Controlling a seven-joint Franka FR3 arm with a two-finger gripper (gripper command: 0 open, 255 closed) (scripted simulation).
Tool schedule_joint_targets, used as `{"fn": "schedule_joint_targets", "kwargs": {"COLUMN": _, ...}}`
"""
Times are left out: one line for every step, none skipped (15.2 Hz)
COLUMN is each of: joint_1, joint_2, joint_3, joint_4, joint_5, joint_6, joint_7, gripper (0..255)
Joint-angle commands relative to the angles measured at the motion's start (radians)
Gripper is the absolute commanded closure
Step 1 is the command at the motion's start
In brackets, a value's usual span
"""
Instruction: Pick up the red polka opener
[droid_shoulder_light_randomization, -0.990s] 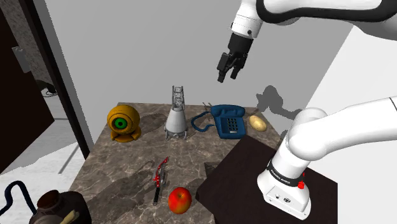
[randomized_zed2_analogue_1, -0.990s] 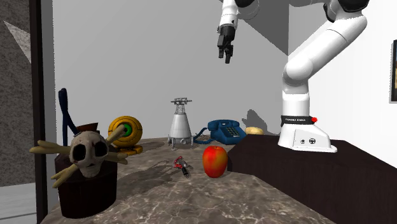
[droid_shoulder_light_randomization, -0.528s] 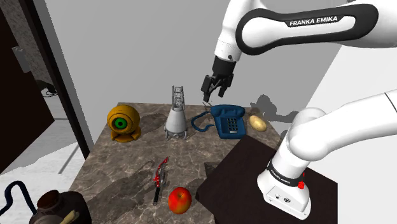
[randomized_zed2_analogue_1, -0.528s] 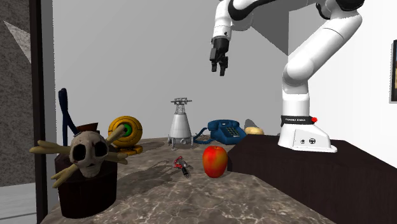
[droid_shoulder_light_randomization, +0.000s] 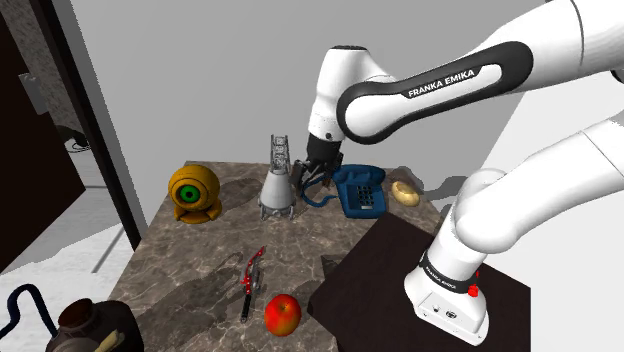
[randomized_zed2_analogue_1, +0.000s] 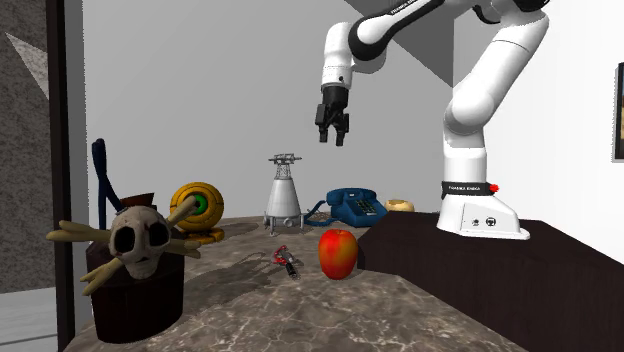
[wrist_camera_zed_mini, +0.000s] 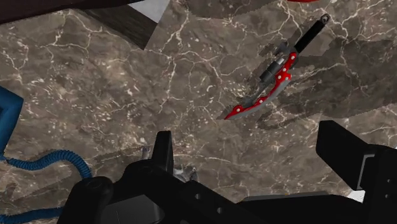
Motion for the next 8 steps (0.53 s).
{"fn": "schedule_joint_targets", "kwargs": {"joint_1": 0.0, "joint_2": 0.062, "joint_3": 0.036, "joint_4": -0.002, "joint_5": 0.006, "joint_6": 0.064, "joint_7": 0.041, "gripper": 0}}
{"fn": "schedule_joint_targets", "kwargs": {"joint_1": -0.002, "joint_2": 0.099, "joint_3": 0.056, "joint_4": -0.002, "joint_5": 0.006, "joint_6": 0.099, "joint_7": 0.063, "gripper": 0}}
{"fn": "schedule_joint_targets", "kwargs": {"joint_1": -0.004, "joint_2": 0.136, "joint_3": 0.076, "joint_4": -0.001, "joint_5": 0.003, "joint_6": 0.134, "joint_7": 0.087, "gripper": 0}}
{"fn": "schedule_joint_targets", "kwargs": {"joint_1": -0.008, "joint_2": 0.176, "joint_3": 0.096, "joint_4": 0.002, "joint_5": -0.002, "joint_6": 0.169, "joint_7": 0.112, "gripper": 0}}
{"fn": "schedule_joint_targets", "kwargs": {"joint_1": -0.013, "joint_2": 0.217, "joint_3": 0.116, "joint_4": 0.007, "joint_5": -0.01, "joint_6": 0.203, "joint_7": 0.138, "gripper": 0}}
{"fn": "schedule_joint_targets", "kwargs": {"joint_1": -0.019, "joint_2": 0.259, "joint_3": 0.136, "joint_4": 0.013, "joint_5": -0.022, "joint_6": 0.237, "joint_7": 0.167, "gripper": 0}}
{"fn": "schedule_joint_targets", "kwargs": {"joint_1": -0.027, "joint_2": 0.303, "joint_3": 0.156, "joint_4": 0.021, "joint_5": -0.039, "joint_6": 0.27, "joint_7": 0.198, "gripper": 0}}
{"fn": "schedule_joint_targets", "kwargs": {"joint_1": -0.035, "joint_2": 0.348, "joint_3": 0.175, "joint_4": 0.03, "joint_5": -0.061, "joint_6": 0.302, "joint_7": 0.233, "gripper": 0}}
